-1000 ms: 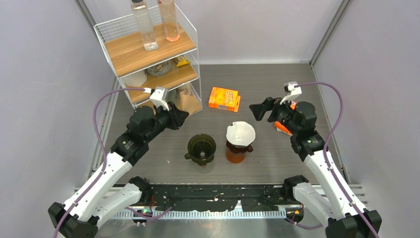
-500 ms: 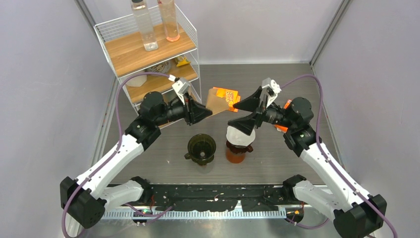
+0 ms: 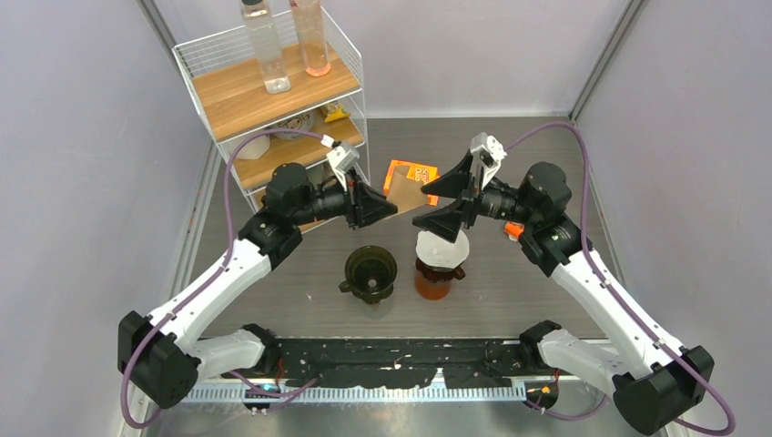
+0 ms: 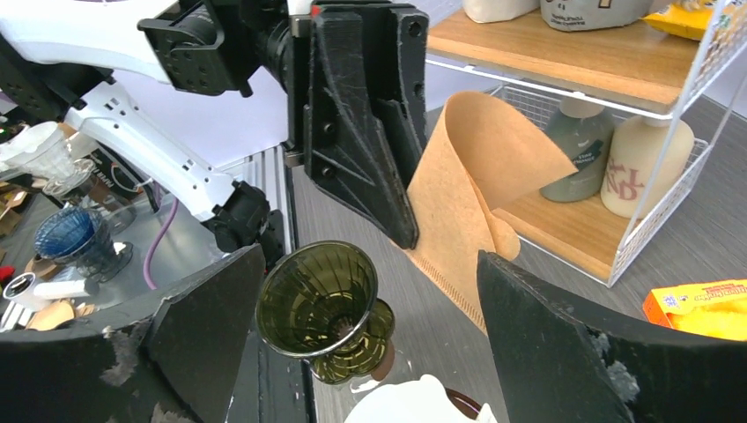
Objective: Place the coffee filter in the dripper
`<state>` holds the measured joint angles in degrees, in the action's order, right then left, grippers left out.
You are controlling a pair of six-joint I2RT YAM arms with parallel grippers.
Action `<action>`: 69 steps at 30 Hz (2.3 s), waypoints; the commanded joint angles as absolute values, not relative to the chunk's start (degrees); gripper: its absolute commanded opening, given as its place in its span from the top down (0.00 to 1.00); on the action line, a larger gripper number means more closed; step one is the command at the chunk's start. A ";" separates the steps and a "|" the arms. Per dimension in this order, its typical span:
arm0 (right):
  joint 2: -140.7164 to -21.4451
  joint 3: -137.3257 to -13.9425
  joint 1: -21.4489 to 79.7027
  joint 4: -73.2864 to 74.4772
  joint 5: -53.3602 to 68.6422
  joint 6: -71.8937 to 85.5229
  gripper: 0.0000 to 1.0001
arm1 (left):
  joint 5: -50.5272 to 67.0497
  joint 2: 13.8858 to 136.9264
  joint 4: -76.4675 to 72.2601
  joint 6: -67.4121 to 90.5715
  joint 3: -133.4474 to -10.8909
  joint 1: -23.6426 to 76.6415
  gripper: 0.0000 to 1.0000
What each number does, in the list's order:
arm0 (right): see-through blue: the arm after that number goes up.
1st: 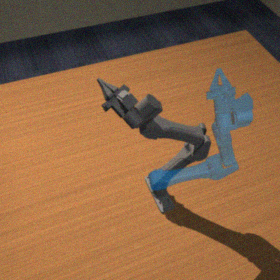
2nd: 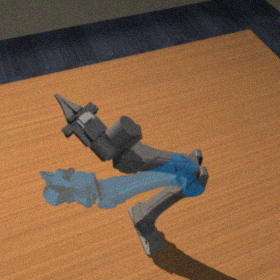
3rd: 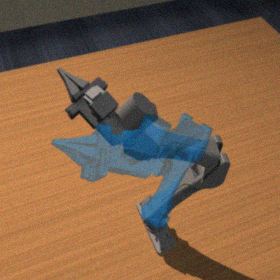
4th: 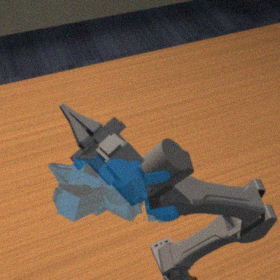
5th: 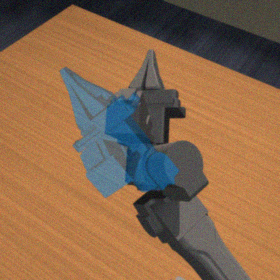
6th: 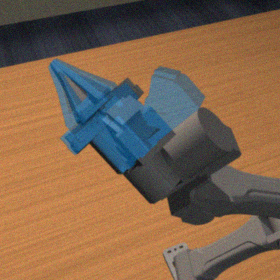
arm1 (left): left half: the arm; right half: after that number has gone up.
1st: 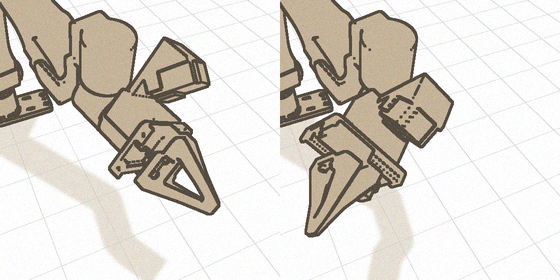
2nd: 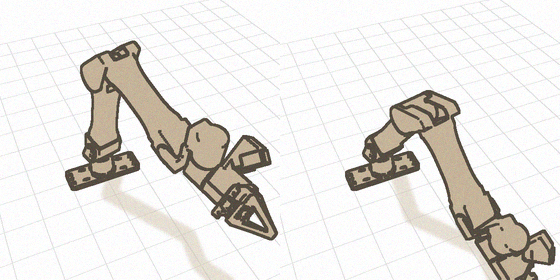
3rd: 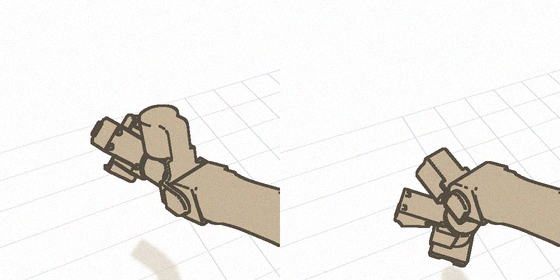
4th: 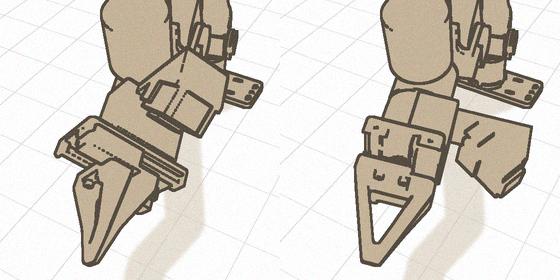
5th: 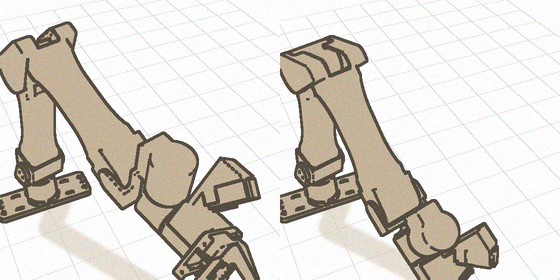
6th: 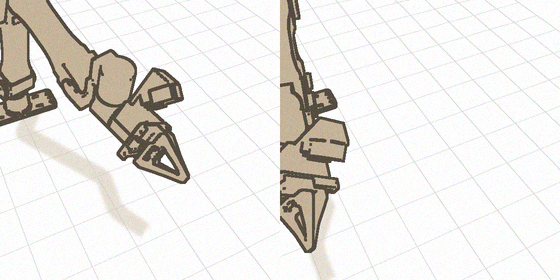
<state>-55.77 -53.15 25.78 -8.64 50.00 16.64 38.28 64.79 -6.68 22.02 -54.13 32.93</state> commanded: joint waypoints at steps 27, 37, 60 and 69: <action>-63.22 -66.47 27.91 -0.43 53.42 13.94 0.14 | 41.48 68.69 -4.92 14.68 -59.51 34.99 0.75; -65.49 -69.94 28.59 10.93 44.91 12.06 0.45 | 40.49 69.58 -3.84 12.96 -60.80 35.66 0.77; -58.40 -66.23 28.60 7.15 27.97 14.99 0.95 | 27.90 66.66 -10.89 26.68 -55.67 32.35 0.00; -55.17 -61.81 28.55 -3.07 32.84 17.97 0.95 | 39.17 64.62 -23.27 32.71 -52.83 31.99 0.00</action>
<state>-55.88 -62.63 28.40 4.97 30.15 16.01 32.73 67.31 -12.14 28.47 -54.02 31.97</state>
